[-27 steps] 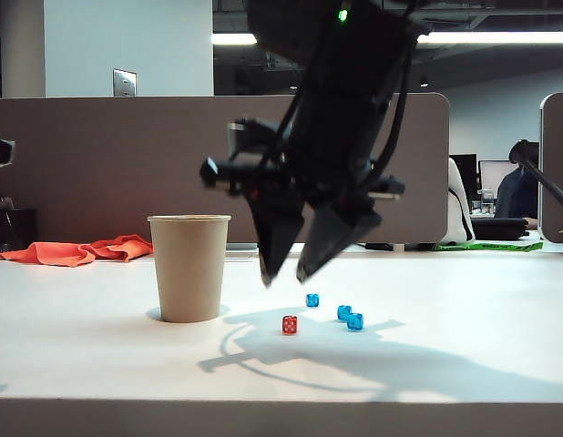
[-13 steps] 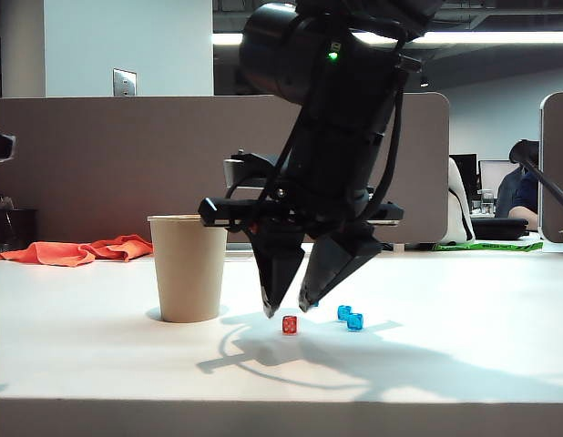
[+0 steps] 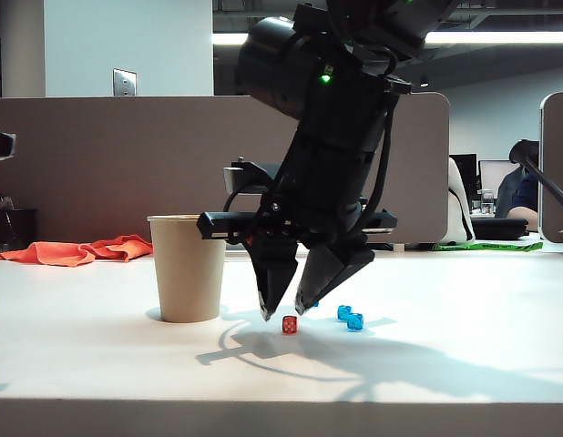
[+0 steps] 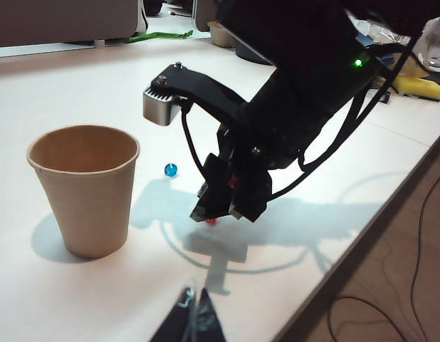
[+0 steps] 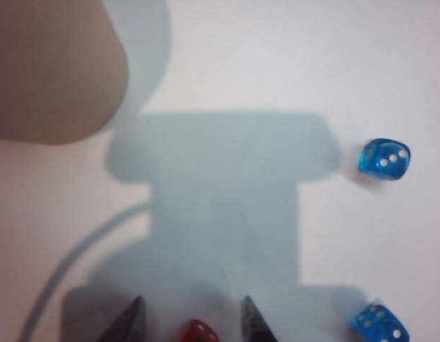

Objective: Pick up the dice with a different color and drop it into the paper cup.

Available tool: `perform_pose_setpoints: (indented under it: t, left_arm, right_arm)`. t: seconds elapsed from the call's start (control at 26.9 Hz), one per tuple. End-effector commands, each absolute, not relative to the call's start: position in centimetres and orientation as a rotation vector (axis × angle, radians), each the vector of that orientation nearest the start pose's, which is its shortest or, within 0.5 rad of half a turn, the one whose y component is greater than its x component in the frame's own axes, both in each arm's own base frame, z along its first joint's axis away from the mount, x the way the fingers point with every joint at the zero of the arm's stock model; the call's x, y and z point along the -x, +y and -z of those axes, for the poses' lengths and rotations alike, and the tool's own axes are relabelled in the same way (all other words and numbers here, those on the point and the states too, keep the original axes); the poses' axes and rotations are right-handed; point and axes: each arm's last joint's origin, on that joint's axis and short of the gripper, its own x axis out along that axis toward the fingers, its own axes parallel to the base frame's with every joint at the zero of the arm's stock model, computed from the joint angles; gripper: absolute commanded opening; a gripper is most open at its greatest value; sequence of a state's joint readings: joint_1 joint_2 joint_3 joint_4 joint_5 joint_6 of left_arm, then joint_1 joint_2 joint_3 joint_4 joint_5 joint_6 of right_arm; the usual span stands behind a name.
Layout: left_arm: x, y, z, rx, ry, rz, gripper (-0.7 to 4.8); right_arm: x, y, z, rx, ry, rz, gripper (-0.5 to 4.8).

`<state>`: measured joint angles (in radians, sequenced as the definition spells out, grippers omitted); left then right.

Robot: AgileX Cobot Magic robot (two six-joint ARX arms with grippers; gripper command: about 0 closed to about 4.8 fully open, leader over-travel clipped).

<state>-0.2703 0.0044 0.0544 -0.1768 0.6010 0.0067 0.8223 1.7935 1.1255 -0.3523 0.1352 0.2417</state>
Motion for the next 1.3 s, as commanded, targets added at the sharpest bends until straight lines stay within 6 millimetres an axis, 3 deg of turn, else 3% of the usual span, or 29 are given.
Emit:
perform_pose_setpoints:
  t: [0.04,1.04,1.3]
  left_arm:
    - [-8.1,-3.9,-16.8,0.013,0.11,0.877,-0.06]
    - [-8.1,-3.9,-16.9,0.019,0.109,0.876,-0.06]
    - [-8.1,-3.9,-16.9,0.019,0.109,0.876,-0.06]
  right_arm:
    - [-24.8,26.1,-17.6,0.256,0.966,-0.509,1.72]
    - [-24.5,25.8,-16.3,0.307,1.053,-0.488,1.7]
    - [-24.3,25.7,-16.3,0.318,1.072,-0.483,1.35]
